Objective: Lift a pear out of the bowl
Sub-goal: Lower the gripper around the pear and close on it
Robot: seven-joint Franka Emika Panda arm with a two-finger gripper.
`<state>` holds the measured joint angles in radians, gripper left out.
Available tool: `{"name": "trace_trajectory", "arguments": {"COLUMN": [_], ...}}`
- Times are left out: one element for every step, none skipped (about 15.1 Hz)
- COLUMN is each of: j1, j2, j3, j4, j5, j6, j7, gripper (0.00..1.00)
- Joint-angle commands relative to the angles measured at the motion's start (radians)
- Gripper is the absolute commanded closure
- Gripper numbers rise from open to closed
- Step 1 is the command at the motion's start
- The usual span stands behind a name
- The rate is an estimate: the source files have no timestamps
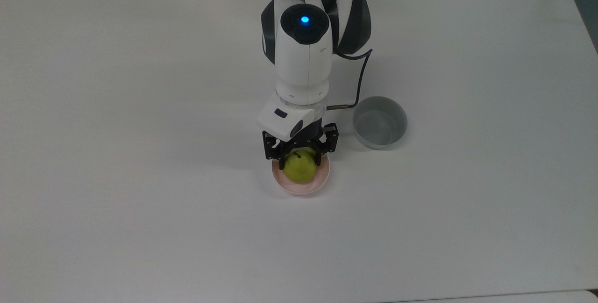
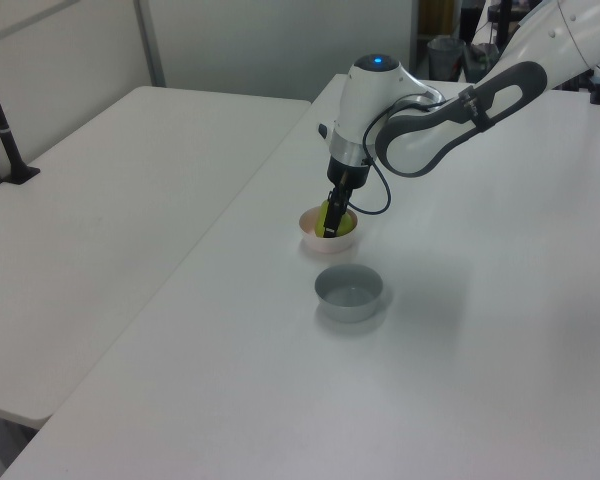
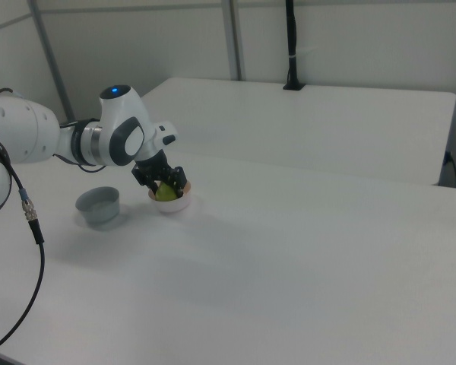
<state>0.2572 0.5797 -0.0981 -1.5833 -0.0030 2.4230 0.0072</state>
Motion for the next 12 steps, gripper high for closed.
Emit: {"name": "trace_trajectory", "arguments": {"j1": [0.022,0.022,0.023,0.031,0.031,0.031,0.031,0.031,0.03,0.025,0.023,0.023], "j2": [0.003,0.003,0.003,0.003,0.002,0.002,0.0,-0.004,-0.011,-0.021,-0.032,-0.046], "j3": [-0.008,-0.008,-0.008,-0.008,-0.008,-0.008,-0.008,-0.008,-0.008,-0.009,-0.009,-0.009], "j4": [-0.001,-0.001,-0.001,-0.001,-0.001,-0.001,-0.001,-0.001,-0.001,0.0,0.0,-0.001], "j5": [0.0,0.0,0.0,0.001,0.001,0.001,0.003,0.006,0.008,0.011,0.012,0.014], "j6": [0.022,0.022,0.022,0.022,0.022,0.021,0.021,0.019,0.018,0.016,0.011,0.008], "j7": [0.02,0.02,0.02,0.02,0.02,0.02,0.02,0.022,0.022,0.022,0.022,0.023], "gripper": [0.36,0.41,0.44,0.45,0.46,0.46,0.46,0.46,0.46,0.46,0.46,0.46]}}
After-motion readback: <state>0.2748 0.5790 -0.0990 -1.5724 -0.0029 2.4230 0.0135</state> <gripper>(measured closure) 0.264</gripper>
